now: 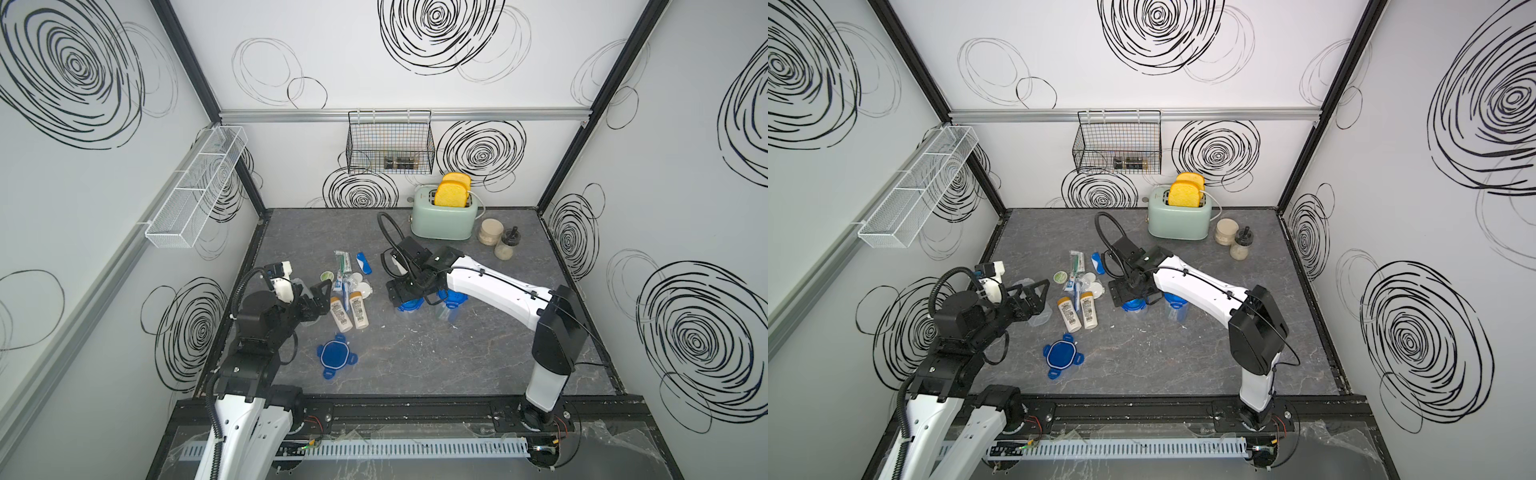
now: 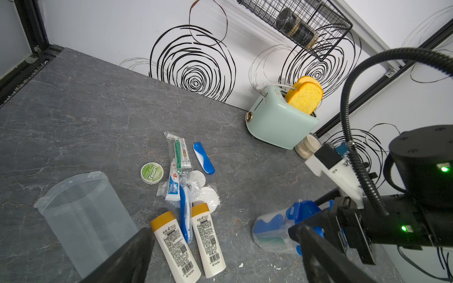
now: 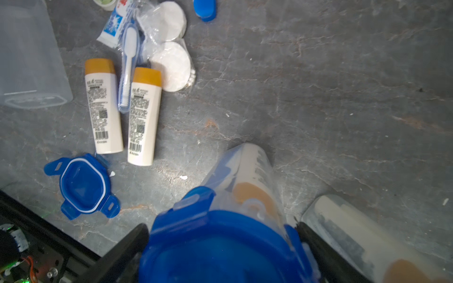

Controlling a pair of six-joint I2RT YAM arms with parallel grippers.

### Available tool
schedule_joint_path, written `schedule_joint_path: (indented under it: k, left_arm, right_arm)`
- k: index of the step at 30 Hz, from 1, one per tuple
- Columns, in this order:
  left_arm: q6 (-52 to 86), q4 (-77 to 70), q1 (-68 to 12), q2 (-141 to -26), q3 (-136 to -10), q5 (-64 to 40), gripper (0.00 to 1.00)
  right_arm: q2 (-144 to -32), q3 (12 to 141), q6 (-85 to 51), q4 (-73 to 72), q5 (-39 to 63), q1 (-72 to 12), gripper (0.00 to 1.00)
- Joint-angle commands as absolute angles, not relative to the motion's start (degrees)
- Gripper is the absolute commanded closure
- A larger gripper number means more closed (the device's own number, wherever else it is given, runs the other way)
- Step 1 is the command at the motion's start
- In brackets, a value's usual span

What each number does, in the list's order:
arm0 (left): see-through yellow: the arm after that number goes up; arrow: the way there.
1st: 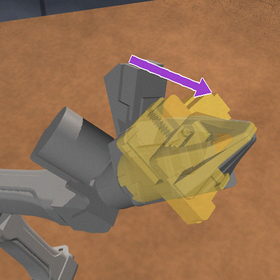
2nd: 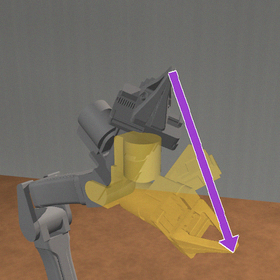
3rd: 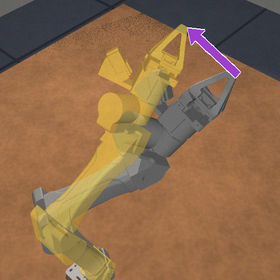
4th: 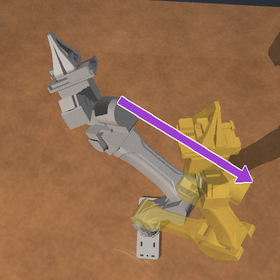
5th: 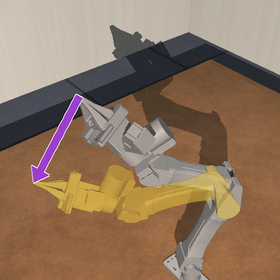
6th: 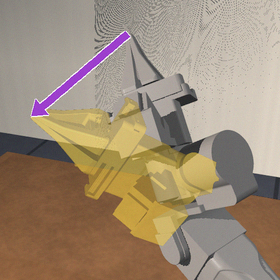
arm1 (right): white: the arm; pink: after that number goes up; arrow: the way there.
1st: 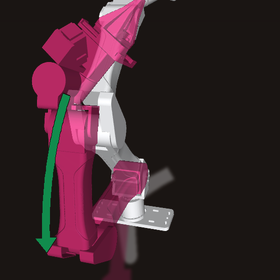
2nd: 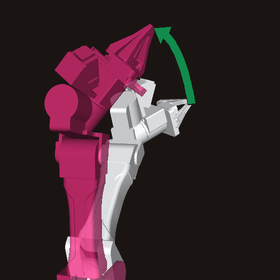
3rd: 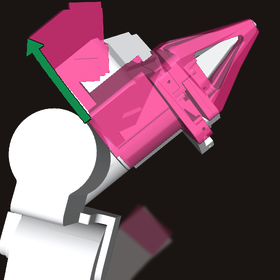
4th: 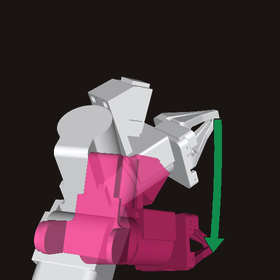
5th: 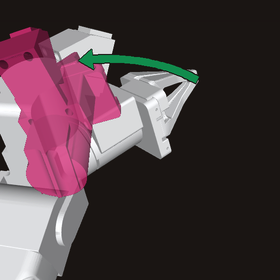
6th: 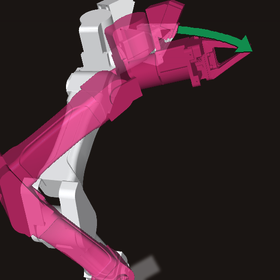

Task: Take out toiletry kits
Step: Move the container to the center of the board.

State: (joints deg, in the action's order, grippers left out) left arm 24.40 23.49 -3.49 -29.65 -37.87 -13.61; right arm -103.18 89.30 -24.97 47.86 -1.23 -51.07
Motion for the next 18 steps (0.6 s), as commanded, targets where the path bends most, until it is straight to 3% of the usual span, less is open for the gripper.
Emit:
schedule_joint_path:
  k: [1, 18]
  left_arm:
    - [24.0, 21.1, -4.0, -29.8, -37.3, -13.0, 0.04]
    - [24.2, 21.4, -5.3, -30.0, -37.3, -12.1, 0.04]
  right_arm:
    - [-99.3, 90.1, -24.0, 48.9, 0.3, -52.6, 0.09]
    - [-101.1, 90.7, -21.9, 49.4, 3.8, -53.5, 0.12]
